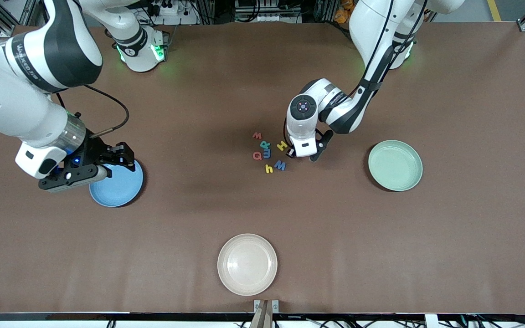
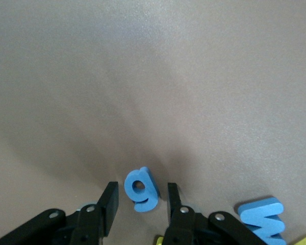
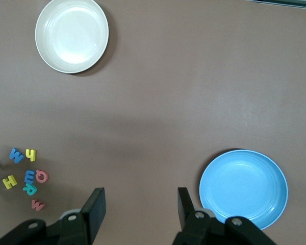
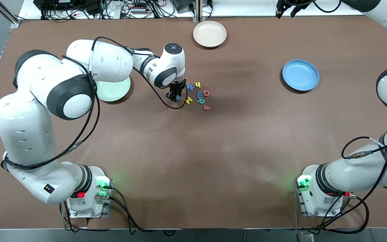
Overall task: Sort uppercase to blue plate, lowercase to green plate
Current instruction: 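Close the left gripper on the blue lowercase g and lift it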
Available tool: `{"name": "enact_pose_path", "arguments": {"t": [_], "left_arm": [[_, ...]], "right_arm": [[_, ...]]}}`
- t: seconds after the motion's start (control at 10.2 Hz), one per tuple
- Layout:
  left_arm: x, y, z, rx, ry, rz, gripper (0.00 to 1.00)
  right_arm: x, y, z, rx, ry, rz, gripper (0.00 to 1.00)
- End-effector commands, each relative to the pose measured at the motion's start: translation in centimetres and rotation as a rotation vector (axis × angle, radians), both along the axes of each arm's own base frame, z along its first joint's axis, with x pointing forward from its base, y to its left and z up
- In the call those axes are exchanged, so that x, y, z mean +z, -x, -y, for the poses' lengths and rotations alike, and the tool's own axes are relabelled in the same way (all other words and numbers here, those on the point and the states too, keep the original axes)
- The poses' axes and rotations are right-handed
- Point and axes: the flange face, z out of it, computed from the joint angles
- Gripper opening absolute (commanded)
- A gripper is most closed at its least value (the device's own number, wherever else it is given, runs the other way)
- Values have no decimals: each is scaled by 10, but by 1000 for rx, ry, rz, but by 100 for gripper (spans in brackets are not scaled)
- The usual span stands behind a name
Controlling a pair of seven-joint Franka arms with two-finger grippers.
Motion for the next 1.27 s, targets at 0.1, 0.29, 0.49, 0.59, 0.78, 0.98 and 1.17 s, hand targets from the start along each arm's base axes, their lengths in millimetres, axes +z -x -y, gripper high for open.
{"name": "enact_pose_path", "arguments": {"t": [0.1, 0.29, 0.49, 0.59, 0.78, 0.98, 1.17], "left_arm": [[5, 8, 1, -9, -30, 19, 51], [5, 9, 2, -11, -31, 19, 51], [2, 11, 1, -31, -53, 36, 50], [0, 11, 0, -39, -62, 42, 49], [0, 11, 0, -37, -61, 43, 48], [-1, 11, 0, -37, -57, 46, 46], [-2, 10, 1, -38, -54, 47, 45]], "right_arm": [[-4, -7, -2, -13, -11, -6, 62], [-6, -7, -3, -12, -10, -9, 62], [-7, -6, -9, -24, -11, -14, 62], [-8, -5, -14, -23, -10, -18, 64], [-9, -1, -21, -23, -7, -30, 76], [-12, 7, -40, -58, -1, -57, 100], [-15, 14, -53, -100, 11, -89, 100]]}}
